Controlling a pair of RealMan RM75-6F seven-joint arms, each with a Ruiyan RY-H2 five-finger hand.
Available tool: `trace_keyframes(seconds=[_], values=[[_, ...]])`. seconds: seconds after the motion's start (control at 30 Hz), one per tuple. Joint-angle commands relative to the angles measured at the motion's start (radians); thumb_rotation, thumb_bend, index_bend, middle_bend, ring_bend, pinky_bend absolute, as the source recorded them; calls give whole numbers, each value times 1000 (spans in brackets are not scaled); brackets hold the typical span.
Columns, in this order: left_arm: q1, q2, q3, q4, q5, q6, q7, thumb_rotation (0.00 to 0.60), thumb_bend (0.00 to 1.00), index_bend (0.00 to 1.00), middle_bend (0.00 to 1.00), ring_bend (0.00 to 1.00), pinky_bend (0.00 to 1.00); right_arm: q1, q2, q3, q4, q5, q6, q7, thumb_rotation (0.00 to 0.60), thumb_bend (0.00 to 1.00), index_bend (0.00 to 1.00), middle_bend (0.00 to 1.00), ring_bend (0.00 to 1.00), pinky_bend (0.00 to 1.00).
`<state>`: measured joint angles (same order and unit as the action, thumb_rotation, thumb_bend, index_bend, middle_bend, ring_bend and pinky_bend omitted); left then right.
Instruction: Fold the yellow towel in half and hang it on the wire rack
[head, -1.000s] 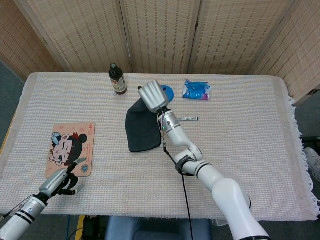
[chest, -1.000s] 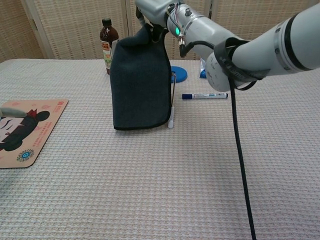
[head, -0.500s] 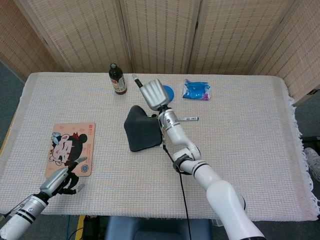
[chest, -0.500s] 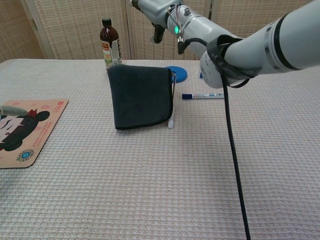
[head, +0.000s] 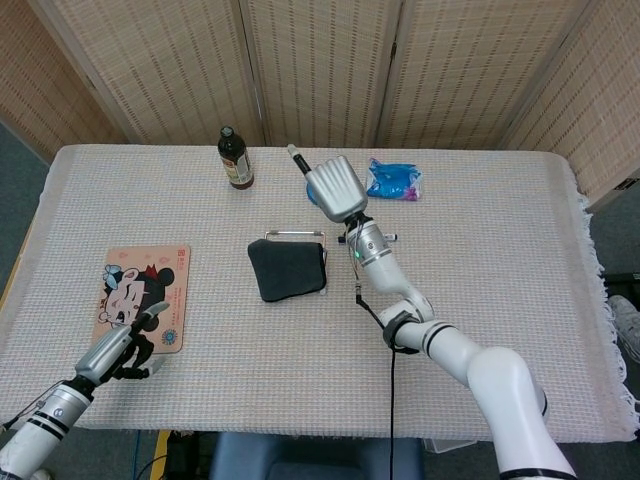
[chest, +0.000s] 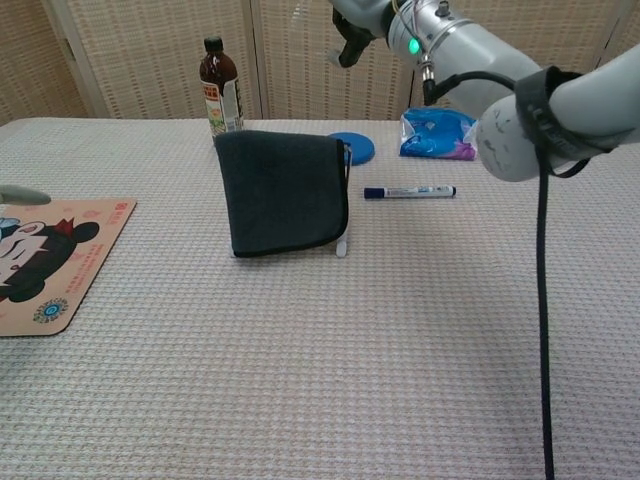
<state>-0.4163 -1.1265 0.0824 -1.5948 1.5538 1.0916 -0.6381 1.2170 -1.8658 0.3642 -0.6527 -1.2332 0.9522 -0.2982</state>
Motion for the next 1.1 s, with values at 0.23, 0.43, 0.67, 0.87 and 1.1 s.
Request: trace_keyframes(seconds=[0.23,0.43,0.67,0.87,1.1], values=[[11,-21,-73,37,-93,47,237,600,424,0,736,538,811,-394,460,-117,-779,48,248,-224,600,451,196,556,567,693],[29,-31,-113,39,-139,102,376,600,424,0,581,406,643,-562,612,-215,-930,7,349,-184,600,452,196,440,360,461],[62,-56,-139,33,-153,197,556,600,424,17,465,332,528,-765,693,-332,-949,-104,505,-22,600,452,196,397,301,413],[109,-74,-136,15,-143,285,662,600,423,22,347,204,387,-909,706,-391,-901,-134,599,101,600,450,196,396,301,400],[182,-99,-124,-26,-119,397,732,600,423,22,294,169,346,-1024,713,-413,-883,-131,643,194,600,450,196,385,300,383]])
